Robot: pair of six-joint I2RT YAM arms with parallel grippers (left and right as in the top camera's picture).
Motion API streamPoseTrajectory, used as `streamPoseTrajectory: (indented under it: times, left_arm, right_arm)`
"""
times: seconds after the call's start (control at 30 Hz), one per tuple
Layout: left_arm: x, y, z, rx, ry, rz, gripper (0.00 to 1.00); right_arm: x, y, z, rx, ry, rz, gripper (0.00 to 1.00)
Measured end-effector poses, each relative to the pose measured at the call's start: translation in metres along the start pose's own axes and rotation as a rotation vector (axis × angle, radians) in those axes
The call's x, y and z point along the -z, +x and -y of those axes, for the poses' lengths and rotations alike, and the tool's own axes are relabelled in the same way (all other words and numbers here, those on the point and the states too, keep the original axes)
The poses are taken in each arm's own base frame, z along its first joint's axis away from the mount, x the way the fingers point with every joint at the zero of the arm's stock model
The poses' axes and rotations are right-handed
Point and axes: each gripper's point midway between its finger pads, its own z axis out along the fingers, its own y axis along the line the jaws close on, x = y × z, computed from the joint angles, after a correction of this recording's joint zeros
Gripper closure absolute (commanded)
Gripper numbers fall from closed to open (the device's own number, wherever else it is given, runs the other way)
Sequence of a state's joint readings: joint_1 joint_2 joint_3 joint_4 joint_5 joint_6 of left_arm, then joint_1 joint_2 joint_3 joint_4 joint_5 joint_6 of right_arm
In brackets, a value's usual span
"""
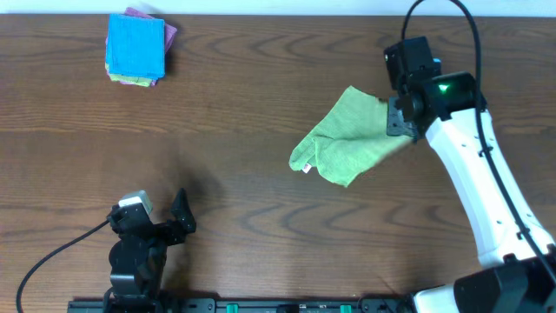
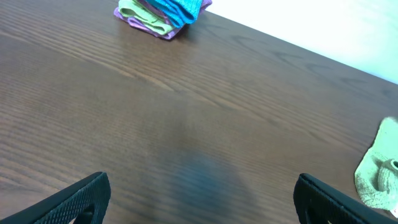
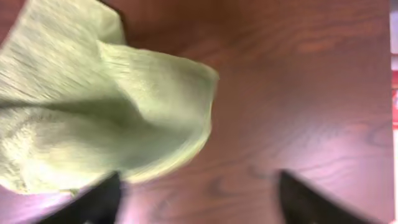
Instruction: Fold the cloth
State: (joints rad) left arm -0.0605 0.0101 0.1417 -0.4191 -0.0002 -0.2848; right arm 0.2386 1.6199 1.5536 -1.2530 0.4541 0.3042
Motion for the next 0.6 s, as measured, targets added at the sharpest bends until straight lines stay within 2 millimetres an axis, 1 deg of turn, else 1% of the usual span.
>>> streamPoseTrajectory:
  times: [0.1, 0.17, 0.2, 0.23, 0.27, 0.43, 0.5, 0.6]
  left_arm:
    - [0.000, 0.000, 0.000, 0.000, 0.000, 0.000, 0.05]
    - [0.000, 0.000, 0.000, 0.000, 0.000, 0.000, 0.05]
    - [0.000, 0.000, 0.000, 0.000, 0.000, 0.000, 0.05]
    - [0.000, 0.000, 0.000, 0.000, 0.000, 0.000, 0.04]
    - [0.000, 0.000, 0.000, 0.000, 0.000, 0.000, 0.05]
    - [0.000, 0.000, 0.000, 0.000, 0.000, 0.000, 0.05]
    - [0.000, 0.000, 0.000, 0.000, 0.000, 0.000, 0.05]
    - [0.000, 0.000, 0.000, 0.000, 0.000, 0.000, 0.05]
  right_arm:
    - [0.000, 0.005, 0.003, 0.003, 0.017, -0.019, 0.01]
    - [0.000, 0.005, 0.001, -0.007, 0.003, -0.022, 0.01]
    - [0.000, 0.003, -0.004, -0.014, -0.022, -0.017, 0.11]
    - [0.000, 0.000, -0.012, -0.016, -0.069, -0.008, 0.76]
    - [0.000, -0.002, -0.021, -0.010, -0.114, -0.003, 0.98]
    - [0.005, -0.003, -0.049, 0.012, -0.278, -0.010, 0.99]
    - [0.011, -0.003, -0.057, 0.025, -0.332, -0.002, 0.99]
    - [0.029, -0.001, -0.056, 0.031, -0.389, 0.028, 0.98]
